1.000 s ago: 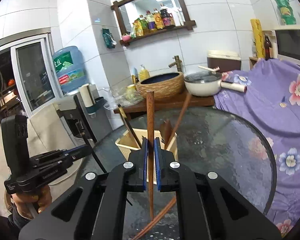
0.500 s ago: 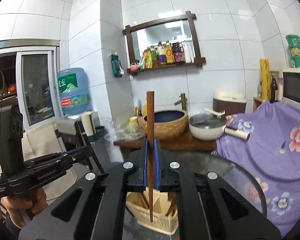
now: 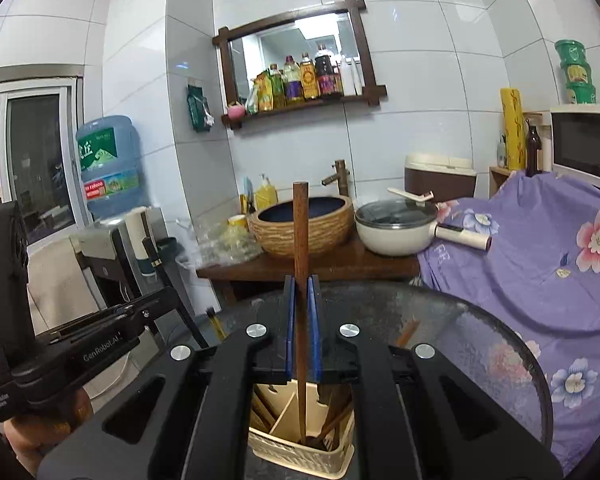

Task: Organize utensils
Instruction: 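Open both tools to release the chopsticks into the holder and withdraw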

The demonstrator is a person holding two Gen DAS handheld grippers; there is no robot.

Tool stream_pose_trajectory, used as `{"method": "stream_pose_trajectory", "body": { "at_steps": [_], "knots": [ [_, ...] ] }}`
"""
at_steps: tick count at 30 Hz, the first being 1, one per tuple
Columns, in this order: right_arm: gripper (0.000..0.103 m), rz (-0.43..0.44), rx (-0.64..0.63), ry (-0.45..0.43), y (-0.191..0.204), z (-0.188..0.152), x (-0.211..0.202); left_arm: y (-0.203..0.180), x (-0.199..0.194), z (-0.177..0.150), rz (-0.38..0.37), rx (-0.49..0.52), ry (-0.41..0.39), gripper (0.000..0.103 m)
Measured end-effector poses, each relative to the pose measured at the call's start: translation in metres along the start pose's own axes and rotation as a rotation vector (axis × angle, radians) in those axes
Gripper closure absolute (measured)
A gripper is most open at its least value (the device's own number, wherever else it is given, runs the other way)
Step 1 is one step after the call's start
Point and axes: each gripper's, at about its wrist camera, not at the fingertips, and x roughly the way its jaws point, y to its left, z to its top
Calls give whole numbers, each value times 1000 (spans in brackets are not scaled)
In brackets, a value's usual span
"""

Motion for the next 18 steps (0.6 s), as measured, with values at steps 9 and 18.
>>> {"method": "stream_pose_trajectory", "body": {
  "at_steps": [9,18],
  "knots": [
    [96,1,23,79,-8,-35,17,1,20,-35,2,34,81,96],
    [96,-2,18,97,-10,-49,21,4,35,-53,4,50,144,96]
  ]
}}
